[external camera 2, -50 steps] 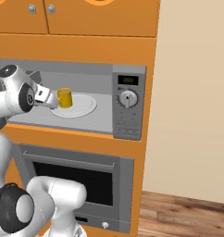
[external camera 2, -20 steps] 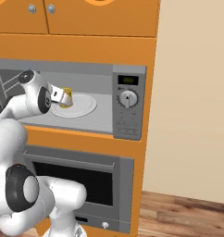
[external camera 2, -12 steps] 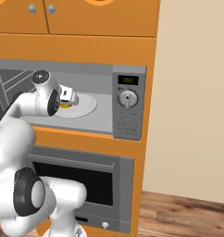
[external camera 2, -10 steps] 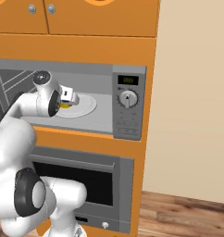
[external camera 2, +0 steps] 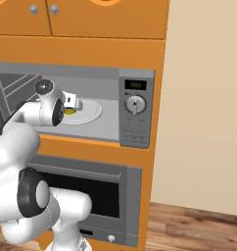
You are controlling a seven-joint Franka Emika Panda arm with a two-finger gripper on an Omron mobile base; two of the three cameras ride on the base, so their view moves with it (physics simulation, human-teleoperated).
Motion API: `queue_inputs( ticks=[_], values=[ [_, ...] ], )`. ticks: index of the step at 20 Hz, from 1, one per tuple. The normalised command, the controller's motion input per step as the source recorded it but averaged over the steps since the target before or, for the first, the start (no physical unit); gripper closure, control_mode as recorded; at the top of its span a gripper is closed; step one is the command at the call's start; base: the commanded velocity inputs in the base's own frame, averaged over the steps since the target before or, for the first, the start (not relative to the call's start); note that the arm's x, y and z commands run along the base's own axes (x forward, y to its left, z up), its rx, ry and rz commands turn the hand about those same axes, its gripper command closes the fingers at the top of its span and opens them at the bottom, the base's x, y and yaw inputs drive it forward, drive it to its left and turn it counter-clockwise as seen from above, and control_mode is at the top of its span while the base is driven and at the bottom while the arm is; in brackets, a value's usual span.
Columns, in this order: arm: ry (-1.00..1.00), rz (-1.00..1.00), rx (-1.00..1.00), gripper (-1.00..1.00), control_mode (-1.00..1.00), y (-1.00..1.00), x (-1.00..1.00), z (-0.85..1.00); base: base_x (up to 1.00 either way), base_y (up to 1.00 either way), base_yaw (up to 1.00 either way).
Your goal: Pick the cup of tea, navigate to the dining table, and place it on the saucer.
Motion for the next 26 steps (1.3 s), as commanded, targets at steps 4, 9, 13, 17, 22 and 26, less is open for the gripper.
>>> queue_inputs(
  ticks=[4, 9, 13, 17, 22, 26],
  values=[
    [0.04, 0.0, 0.0, -1.0, -1.0, 0.0, 0.21, 0.0, 0.0, 0.0, 0.0],
    [0.08, 0.0, 0.0, -1.0, -1.0, 0.08, 0.08, 0.0, 0.0, 0.0, 0.0],
    [0.03, -0.01, 0.0, -1.0, -1.0, 0.09, 0.0, 0.0, 0.0, 0.0, 0.0],
    [0.0, 0.0, 0.0, -1.0, -1.0, 0.07, 0.0, 0.0, 0.0, 0.0, 0.0],
    [-0.01, 0.0, 0.0, -1.0, -1.0, 0.0, 0.04, 0.0, 0.0, 0.0, 0.0],
    [-0.01, -0.01, 0.0, -1.0, -1.0, 0.0, 0.21, 0.0, 0.0, 0.0, 0.0]
  ],
)
